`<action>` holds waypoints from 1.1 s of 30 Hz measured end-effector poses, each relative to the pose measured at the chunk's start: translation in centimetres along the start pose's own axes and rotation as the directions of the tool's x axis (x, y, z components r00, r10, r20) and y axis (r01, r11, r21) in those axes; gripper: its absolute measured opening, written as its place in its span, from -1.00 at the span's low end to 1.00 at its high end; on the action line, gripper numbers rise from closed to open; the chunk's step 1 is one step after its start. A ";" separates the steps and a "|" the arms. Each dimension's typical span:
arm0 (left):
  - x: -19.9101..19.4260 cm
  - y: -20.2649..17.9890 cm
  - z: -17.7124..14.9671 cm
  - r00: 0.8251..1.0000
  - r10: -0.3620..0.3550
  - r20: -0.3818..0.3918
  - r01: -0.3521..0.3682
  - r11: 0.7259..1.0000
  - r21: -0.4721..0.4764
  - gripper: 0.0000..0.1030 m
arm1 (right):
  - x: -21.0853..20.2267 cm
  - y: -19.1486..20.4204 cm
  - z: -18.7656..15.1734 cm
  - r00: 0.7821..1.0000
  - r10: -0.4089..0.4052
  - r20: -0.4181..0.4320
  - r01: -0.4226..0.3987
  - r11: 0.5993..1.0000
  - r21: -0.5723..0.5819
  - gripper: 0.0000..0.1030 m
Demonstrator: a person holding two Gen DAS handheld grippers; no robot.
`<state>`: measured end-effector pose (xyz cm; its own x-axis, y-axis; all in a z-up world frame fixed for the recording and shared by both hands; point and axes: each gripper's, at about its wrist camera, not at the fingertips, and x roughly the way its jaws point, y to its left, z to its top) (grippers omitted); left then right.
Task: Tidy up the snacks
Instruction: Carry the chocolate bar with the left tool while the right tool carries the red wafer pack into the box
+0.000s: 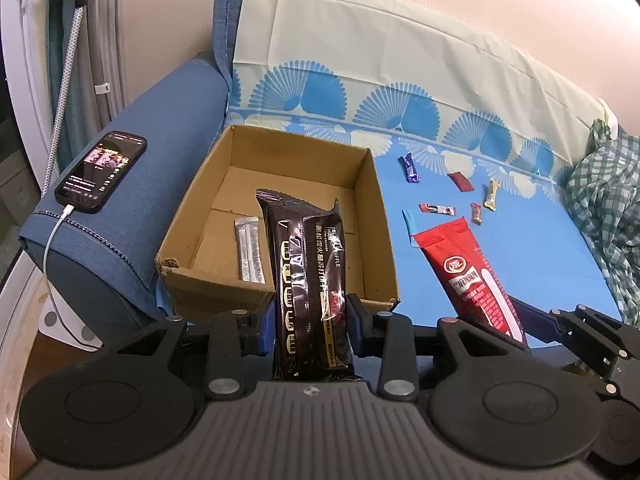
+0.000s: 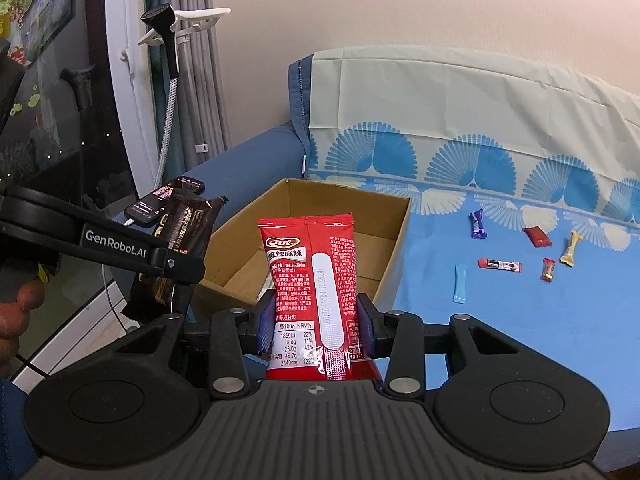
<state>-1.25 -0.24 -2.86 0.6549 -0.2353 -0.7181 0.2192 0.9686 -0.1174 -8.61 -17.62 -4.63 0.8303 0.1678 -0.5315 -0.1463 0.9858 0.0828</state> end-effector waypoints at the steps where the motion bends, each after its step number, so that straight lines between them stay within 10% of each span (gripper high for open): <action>1: -0.1 0.1 0.0 1.000 0.000 0.001 0.000 1.000 -0.002 -0.24 | 0.0 0.0 0.0 1.000 0.000 -0.001 0.000 1.000 -0.004 -0.17; 33: 4.3 3.6 5.2 0.997 0.070 -0.029 -0.072 0.995 -0.072 -0.24 | 5.1 0.1 2.8 0.998 -0.017 -0.053 0.017 1.000 0.003 -0.17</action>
<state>6.09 1.80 -2.80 0.6474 -0.1645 -0.7442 0.1193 0.9863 -0.1143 -2.95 -16.61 -4.98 0.8031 0.1508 -0.5765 -0.1305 0.9885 0.0768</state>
